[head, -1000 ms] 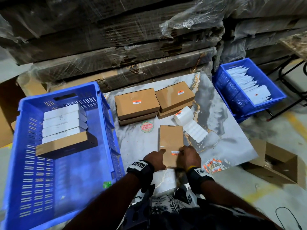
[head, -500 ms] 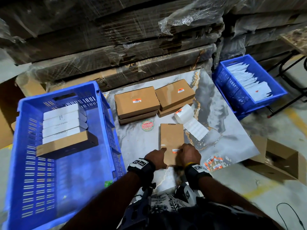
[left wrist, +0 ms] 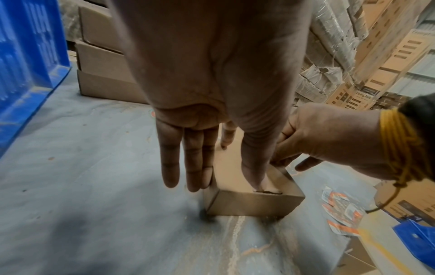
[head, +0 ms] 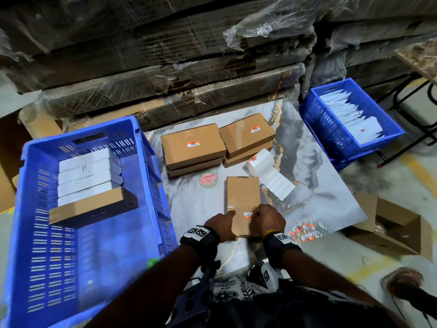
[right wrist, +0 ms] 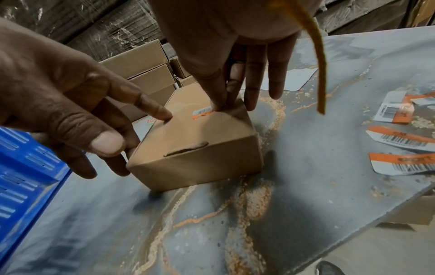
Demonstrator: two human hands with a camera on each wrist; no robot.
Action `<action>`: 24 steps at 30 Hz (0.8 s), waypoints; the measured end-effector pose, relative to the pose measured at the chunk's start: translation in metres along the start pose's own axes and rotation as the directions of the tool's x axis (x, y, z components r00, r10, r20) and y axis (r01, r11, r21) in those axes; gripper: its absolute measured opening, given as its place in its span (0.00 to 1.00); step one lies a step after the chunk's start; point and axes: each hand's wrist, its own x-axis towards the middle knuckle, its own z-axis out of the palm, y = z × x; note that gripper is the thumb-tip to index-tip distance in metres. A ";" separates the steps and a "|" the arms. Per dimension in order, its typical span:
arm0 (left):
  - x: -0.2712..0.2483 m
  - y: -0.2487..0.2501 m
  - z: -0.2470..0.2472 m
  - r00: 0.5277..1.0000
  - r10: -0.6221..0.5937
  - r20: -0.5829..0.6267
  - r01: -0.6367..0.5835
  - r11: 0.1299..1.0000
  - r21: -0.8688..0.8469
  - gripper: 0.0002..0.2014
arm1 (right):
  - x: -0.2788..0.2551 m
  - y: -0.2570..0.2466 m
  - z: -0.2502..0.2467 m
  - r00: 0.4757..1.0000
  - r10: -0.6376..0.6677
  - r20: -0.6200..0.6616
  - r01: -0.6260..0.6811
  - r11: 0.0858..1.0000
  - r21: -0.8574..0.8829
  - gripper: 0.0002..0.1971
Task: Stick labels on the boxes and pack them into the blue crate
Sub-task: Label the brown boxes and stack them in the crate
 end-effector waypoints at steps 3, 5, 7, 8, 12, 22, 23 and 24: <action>0.000 0.000 0.000 1.000 0.000 0.002 0.000 1.000 -0.002 0.45 | -0.001 0.001 0.000 1.000 0.023 -0.015 -0.022 0.998 0.062 0.11; -0.001 0.000 0.000 1.000 0.000 0.004 0.000 1.000 0.003 0.45 | -0.002 0.004 0.000 0.999 0.047 -0.023 -0.045 0.993 0.112 0.10; -0.001 -0.001 0.000 1.000 0.001 0.002 -0.001 1.000 0.004 0.45 | -0.003 0.007 0.001 0.999 0.046 -0.025 -0.042 0.990 0.132 0.11; -0.001 0.000 0.000 1.000 0.003 0.001 -0.003 1.000 0.004 0.45 | -0.004 0.008 0.002 0.999 0.037 -0.021 -0.034 0.991 0.131 0.12; -0.001 0.000 0.000 1.000 0.006 0.003 -0.007 1.000 0.005 0.45 | -0.006 0.007 0.001 0.999 0.028 -0.027 -0.024 0.991 0.133 0.12; -0.002 0.000 0.000 1.000 0.011 0.003 -0.011 1.000 -0.003 0.45 | -0.006 0.003 0.003 0.999 -0.040 -0.005 0.040 0.999 -0.001 0.14; -0.002 0.000 0.000 1.000 0.011 0.002 -0.011 1.000 -0.003 0.45 | -0.005 0.003 0.003 0.999 -0.034 -0.004 0.034 0.999 -0.007 0.14; -0.003 0.000 0.000 1.000 0.011 0.002 -0.011 1.000 -0.004 0.45 | -0.005 0.002 0.004 1.000 -0.025 -0.007 0.025 1.000 -0.007 0.13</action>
